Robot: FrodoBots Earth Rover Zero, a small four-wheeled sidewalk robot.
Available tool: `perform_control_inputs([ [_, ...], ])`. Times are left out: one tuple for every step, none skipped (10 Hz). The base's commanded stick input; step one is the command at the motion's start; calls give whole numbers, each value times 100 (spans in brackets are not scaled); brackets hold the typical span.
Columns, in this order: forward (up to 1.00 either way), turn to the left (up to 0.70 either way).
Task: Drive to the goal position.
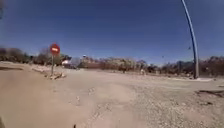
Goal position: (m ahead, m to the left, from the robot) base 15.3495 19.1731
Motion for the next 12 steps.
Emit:
perform_control_inputs([
  [100,0],
  [100,0],
  [100,0],
  [100,0],
  [100,0],
  [100,0],
  [100,0],
  [100,0],
  [100,0],
  [100,0],
  [100,0],
  [100,0],
])
